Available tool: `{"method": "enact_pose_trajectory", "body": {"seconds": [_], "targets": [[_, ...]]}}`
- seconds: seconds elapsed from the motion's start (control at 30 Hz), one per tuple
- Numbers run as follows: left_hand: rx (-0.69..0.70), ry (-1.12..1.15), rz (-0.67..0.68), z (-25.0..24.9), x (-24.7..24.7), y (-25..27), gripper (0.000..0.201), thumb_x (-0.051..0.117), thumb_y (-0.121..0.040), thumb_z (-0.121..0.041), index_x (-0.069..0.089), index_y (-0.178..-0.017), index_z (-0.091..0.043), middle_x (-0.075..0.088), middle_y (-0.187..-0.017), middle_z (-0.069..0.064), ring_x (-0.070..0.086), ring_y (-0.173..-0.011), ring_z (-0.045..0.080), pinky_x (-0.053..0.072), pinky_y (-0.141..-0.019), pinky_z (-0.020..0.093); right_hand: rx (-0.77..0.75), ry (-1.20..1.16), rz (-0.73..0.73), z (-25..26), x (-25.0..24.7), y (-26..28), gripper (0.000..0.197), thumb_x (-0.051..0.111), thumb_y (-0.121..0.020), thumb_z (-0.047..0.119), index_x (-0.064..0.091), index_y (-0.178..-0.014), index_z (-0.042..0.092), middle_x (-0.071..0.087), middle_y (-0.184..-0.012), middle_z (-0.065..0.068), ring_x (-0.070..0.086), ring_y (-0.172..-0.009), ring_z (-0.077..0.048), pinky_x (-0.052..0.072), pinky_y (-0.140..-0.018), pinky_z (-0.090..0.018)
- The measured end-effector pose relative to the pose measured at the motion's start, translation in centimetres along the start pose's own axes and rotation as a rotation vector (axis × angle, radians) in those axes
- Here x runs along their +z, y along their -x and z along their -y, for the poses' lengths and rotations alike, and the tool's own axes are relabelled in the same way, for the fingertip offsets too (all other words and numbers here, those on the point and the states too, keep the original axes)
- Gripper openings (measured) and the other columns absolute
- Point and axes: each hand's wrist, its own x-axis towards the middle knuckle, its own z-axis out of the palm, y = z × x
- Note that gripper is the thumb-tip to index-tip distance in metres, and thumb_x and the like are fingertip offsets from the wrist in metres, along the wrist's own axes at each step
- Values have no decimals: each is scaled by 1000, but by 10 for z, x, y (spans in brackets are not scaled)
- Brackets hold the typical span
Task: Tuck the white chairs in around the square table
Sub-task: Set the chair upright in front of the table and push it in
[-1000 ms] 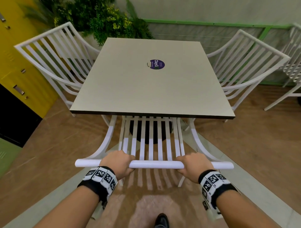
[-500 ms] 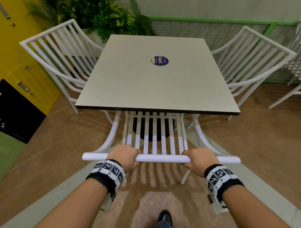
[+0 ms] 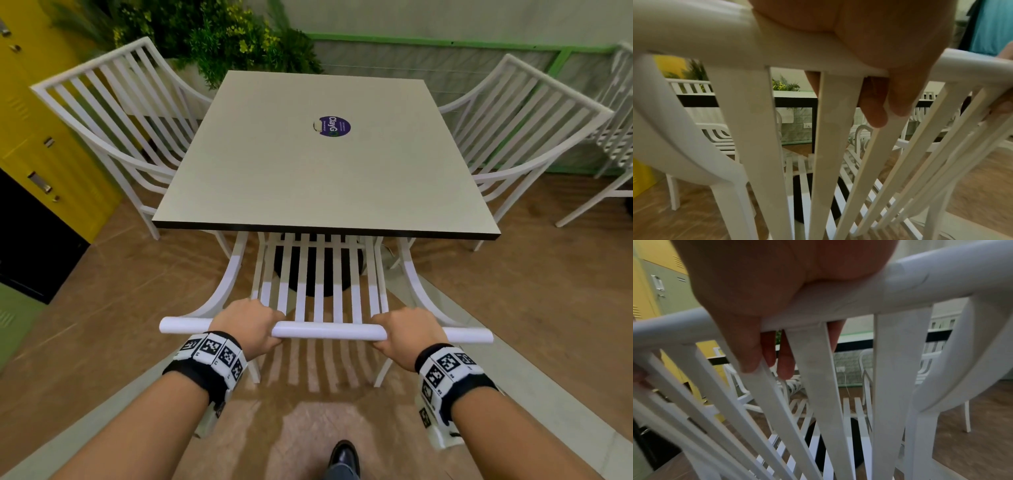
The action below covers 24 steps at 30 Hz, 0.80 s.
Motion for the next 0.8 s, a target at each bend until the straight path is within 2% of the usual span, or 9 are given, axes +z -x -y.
{"method": "enact_pose_trajectory", "body": {"seconds": [0.27, 0.37, 0.47, 0.6, 0.8], "targets": [[-5, 10, 9, -12, -2, -1, 18, 50, -88, -44, 61, -92, -30, 55, -72, -7, 52, -67, 17, 48, -67, 32, -5, -30, 20, -9, -2, 4, 13, 51, -86, 46, 57, -87, 34, 65, -77, 7, 59, -69, -14, 42, -59, -27], [20, 15, -5, -10, -4, -1, 18, 50, -88, -45, 61, -94, -31, 56, -72, -7, 53, -67, 18, 50, -68, 33, 7, -28, 14, -8, -4, 4, 15, 51, -86, 47, 59, -89, 34, 66, -77, 7, 60, -69, -13, 45, -61, -27], [0, -13, -3, 2, -3, 2, 20, 50, -87, -47, 60, -92, -31, 54, -71, -7, 53, -67, 18, 48, -66, 33, 10, -29, 15, 4, -2, 0, 13, 51, -85, 46, 56, -85, 34, 65, -76, 7, 60, -69, -15, 43, -59, -28], [-22, -26, -15, 0, -2, 3, 21, 50, -87, -48, 61, -91, -31, 54, -70, -7, 51, -66, 16, 42, -63, 30, 0, -49, 8, 1, 4, -1, 14, 52, -84, 47, 56, -86, 33, 66, -77, 7, 61, -69, -14, 50, -64, -30], [-18, -23, -26, -2, 0, 3, 22, 47, -88, -48, 60, -92, -32, 56, -71, -7, 53, -67, 16, 42, -63, 30, 17, -63, 15, -1, 0, 2, 14, 52, -84, 47, 55, -84, 34, 66, -77, 7, 60, -69, -13, 49, -63, -28]]}}
